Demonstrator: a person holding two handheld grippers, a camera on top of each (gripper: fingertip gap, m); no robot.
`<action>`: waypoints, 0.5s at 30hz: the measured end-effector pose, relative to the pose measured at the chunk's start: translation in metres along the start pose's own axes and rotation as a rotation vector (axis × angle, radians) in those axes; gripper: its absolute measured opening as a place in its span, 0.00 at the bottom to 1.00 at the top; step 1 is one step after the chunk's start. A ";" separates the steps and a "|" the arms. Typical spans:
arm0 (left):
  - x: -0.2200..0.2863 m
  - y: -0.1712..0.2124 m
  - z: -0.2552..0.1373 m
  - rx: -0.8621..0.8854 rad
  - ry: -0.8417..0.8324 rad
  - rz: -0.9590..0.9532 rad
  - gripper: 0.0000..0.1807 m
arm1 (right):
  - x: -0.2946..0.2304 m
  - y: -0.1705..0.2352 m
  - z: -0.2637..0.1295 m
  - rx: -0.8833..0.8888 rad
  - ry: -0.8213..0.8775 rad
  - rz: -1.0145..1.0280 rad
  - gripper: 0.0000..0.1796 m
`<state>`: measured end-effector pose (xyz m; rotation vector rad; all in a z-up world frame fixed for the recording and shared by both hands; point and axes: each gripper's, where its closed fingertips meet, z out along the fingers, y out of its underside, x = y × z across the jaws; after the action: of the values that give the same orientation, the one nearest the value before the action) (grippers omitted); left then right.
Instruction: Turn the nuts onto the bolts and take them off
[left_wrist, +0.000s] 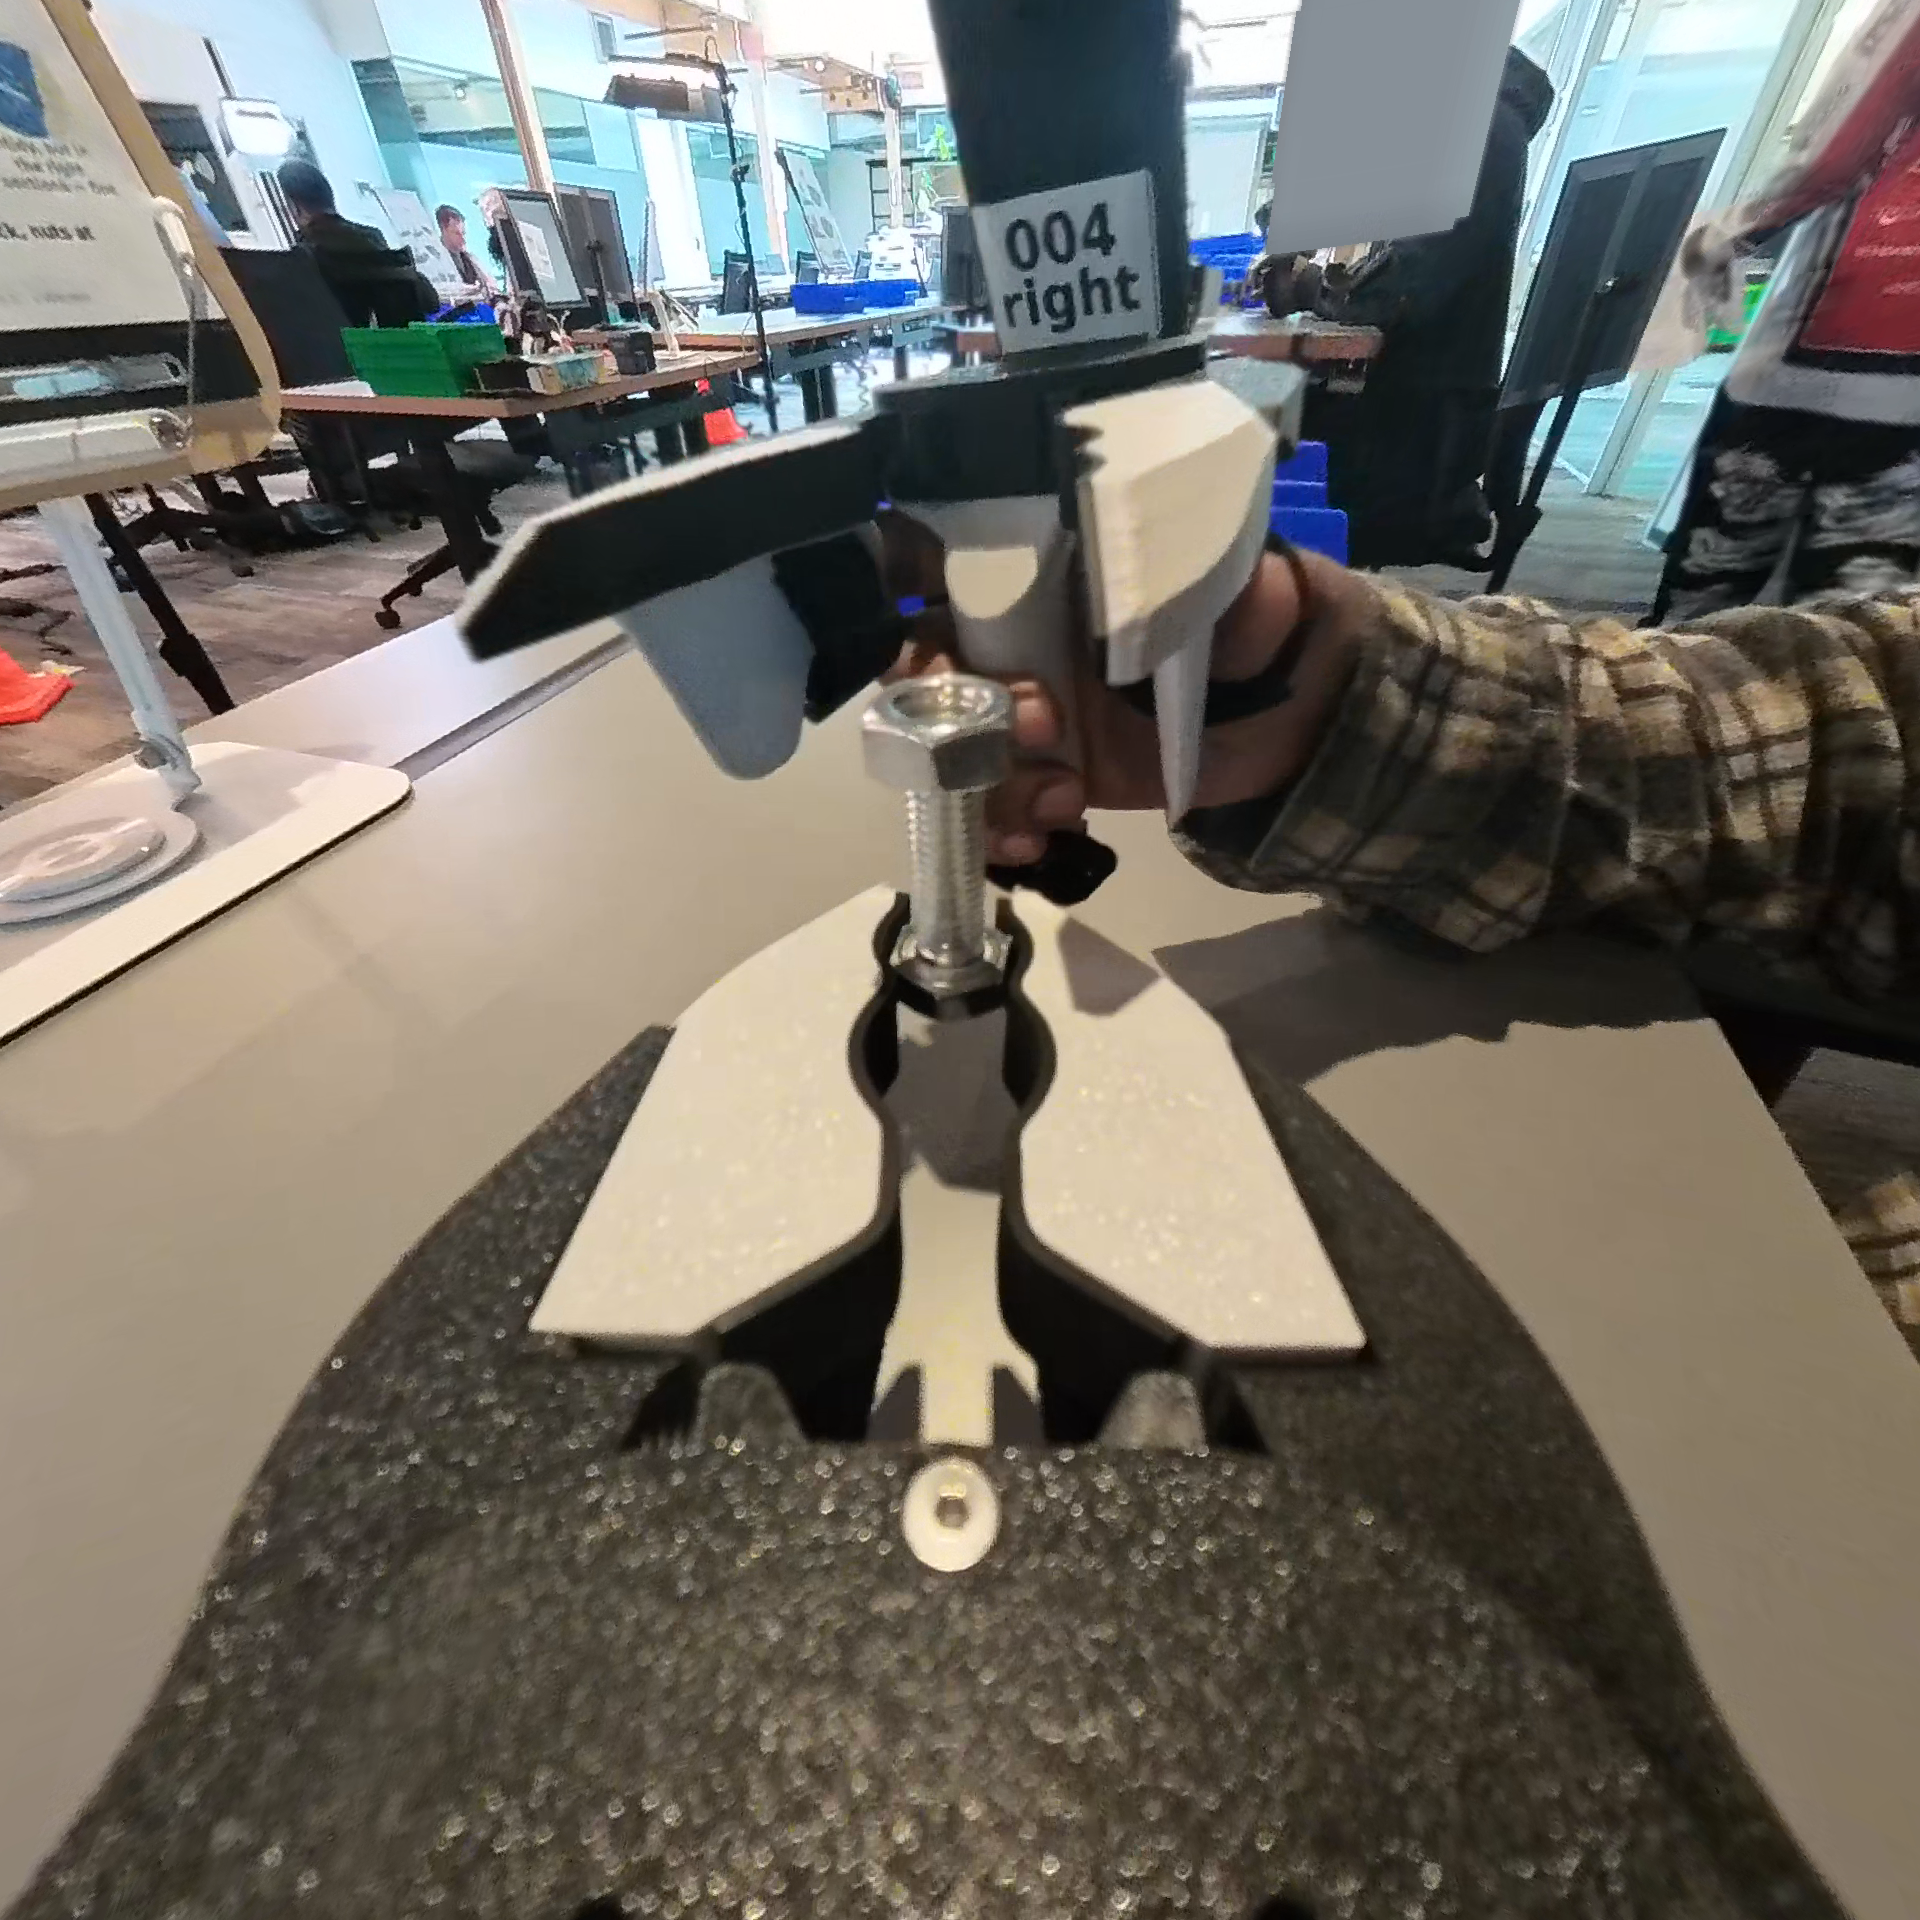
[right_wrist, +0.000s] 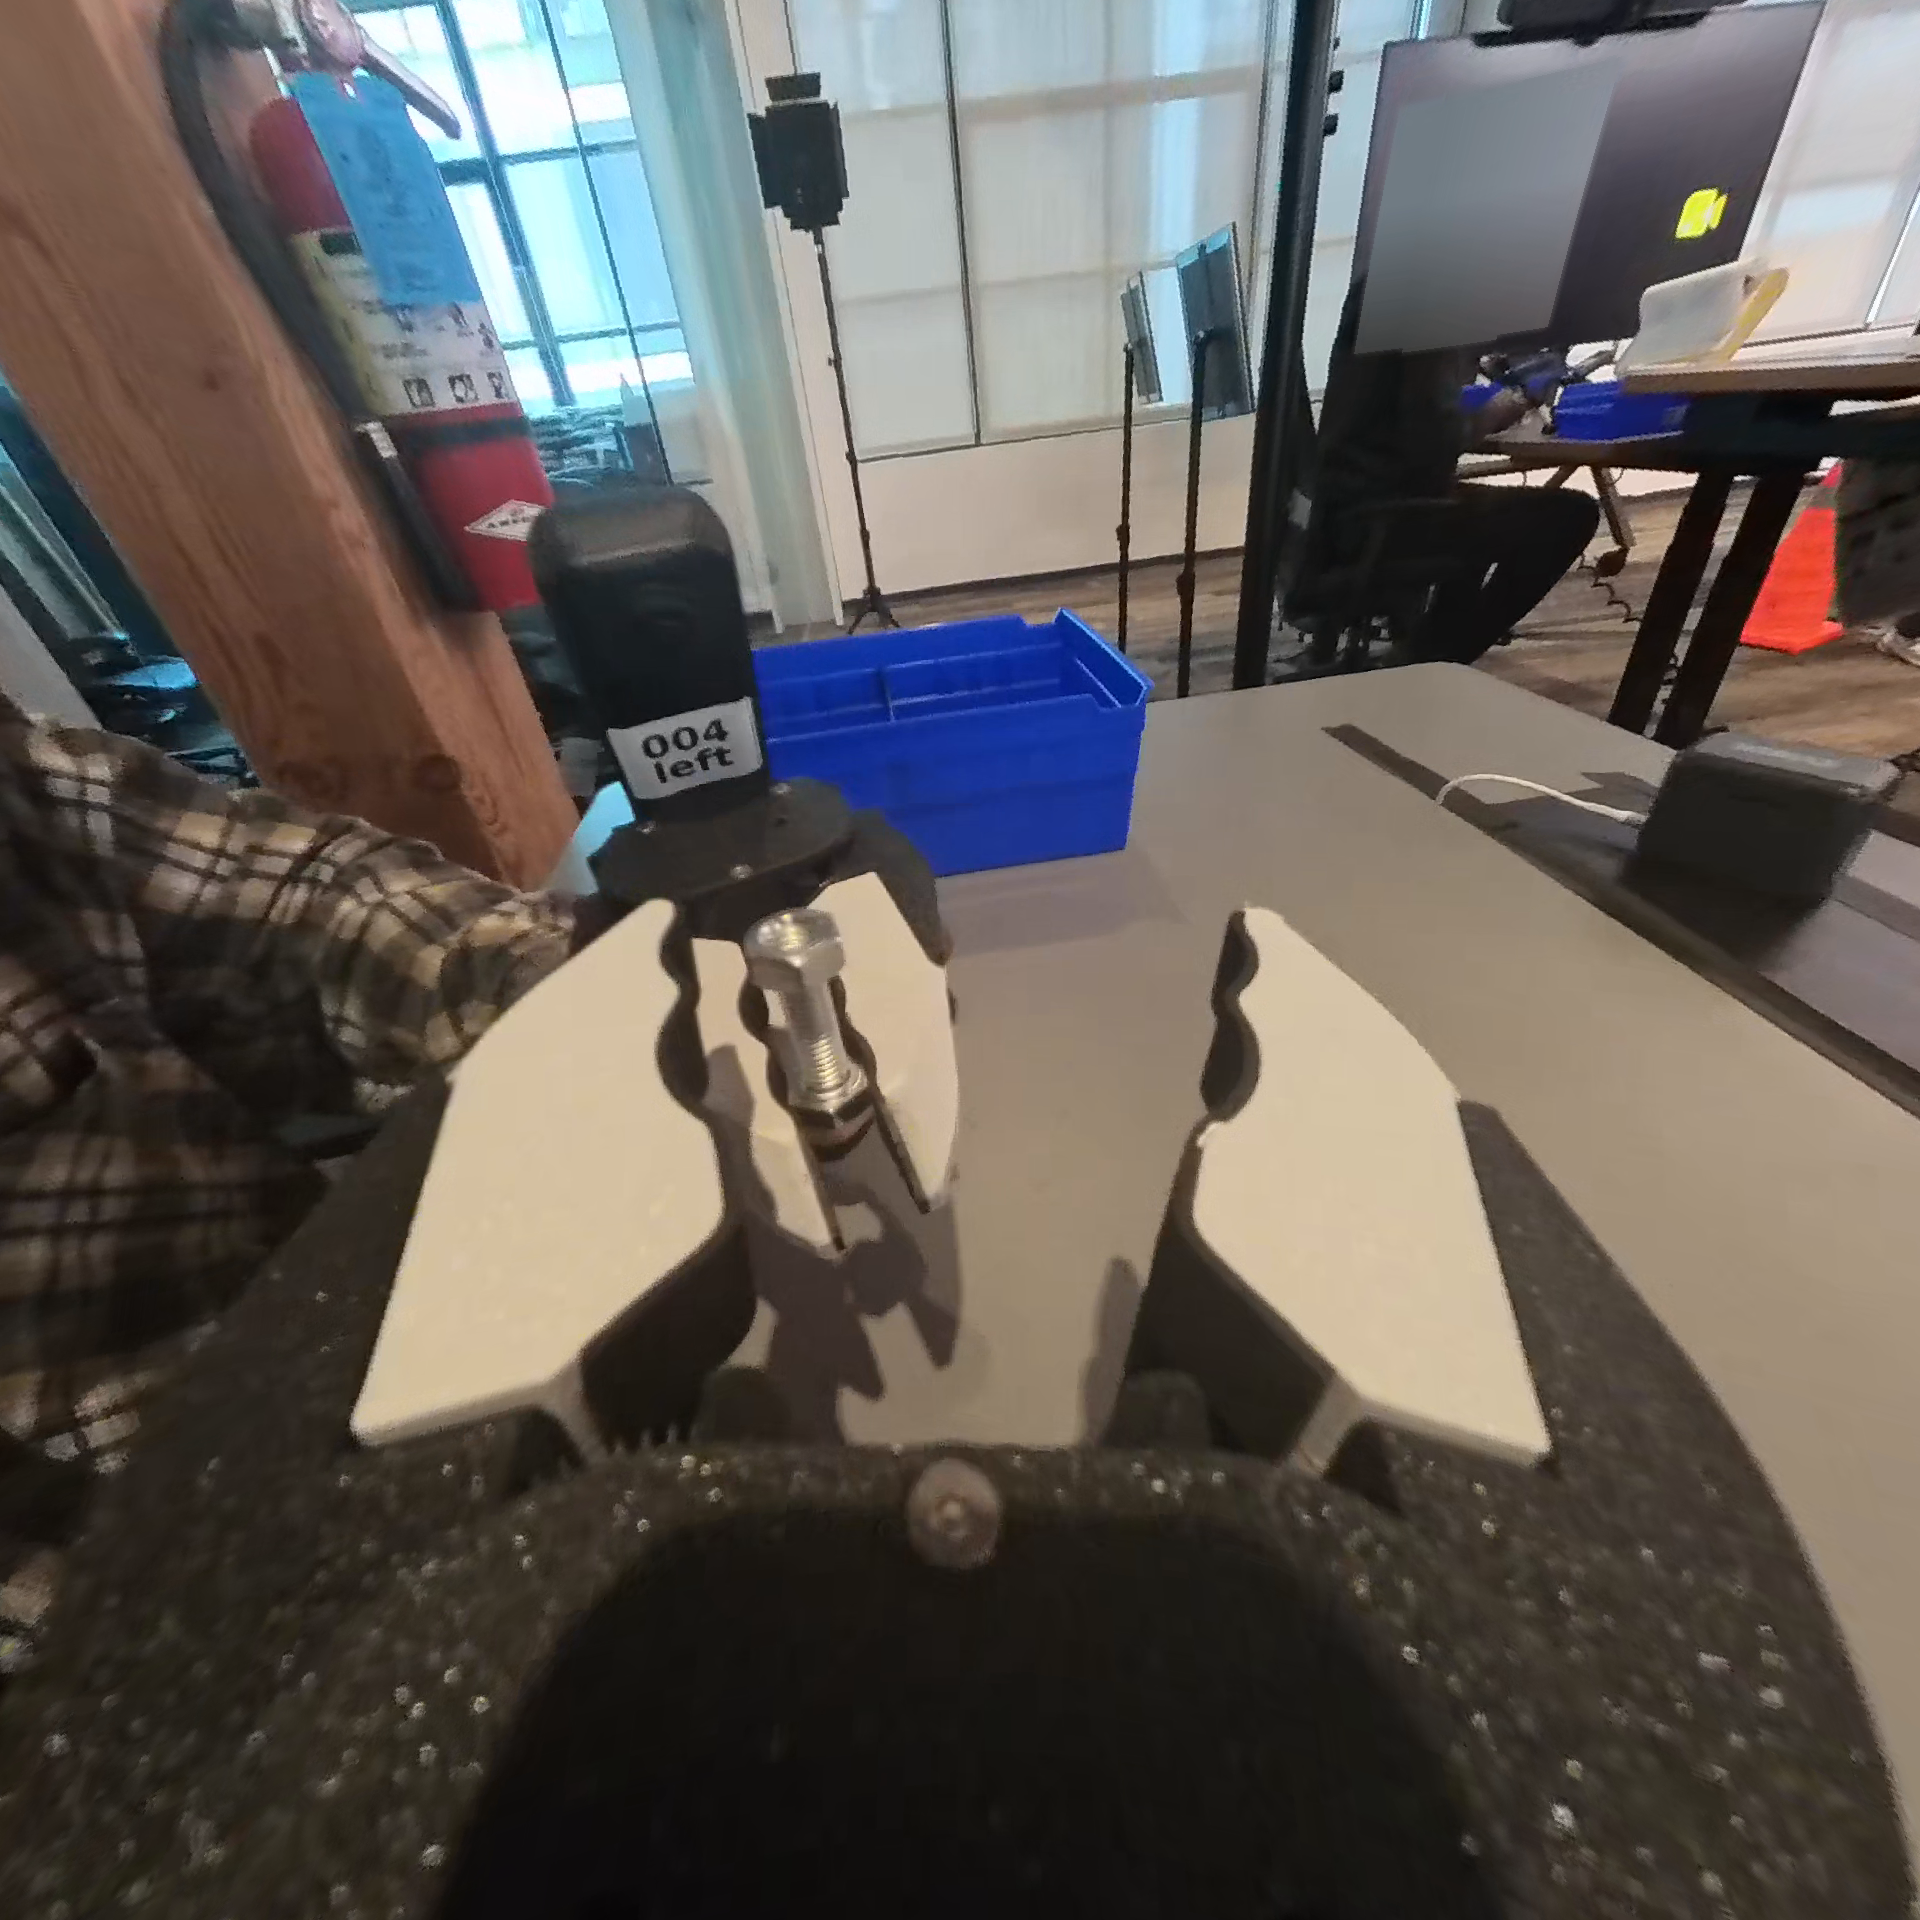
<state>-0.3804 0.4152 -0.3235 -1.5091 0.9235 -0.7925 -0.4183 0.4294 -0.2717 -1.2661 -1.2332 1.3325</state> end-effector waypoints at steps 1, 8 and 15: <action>0.000 0.000 0.000 0.001 0.002 -0.001 0.08 | 0.000 0.001 0.001 -0.005 -0.003 -0.002 0.52; 0.001 0.000 -0.001 0.003 0.009 -0.004 0.08 | 0.001 0.006 0.005 -0.050 -0.010 -0.018 0.51; 0.002 -0.001 -0.002 0.010 0.014 -0.002 0.08 | 0.002 0.007 0.005 -0.046 -0.014 -0.015 0.50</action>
<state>-0.3808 0.4132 -0.3219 -1.4972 0.9277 -0.8091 -0.4228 0.4306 -0.2787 -1.2791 -1.2870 1.3112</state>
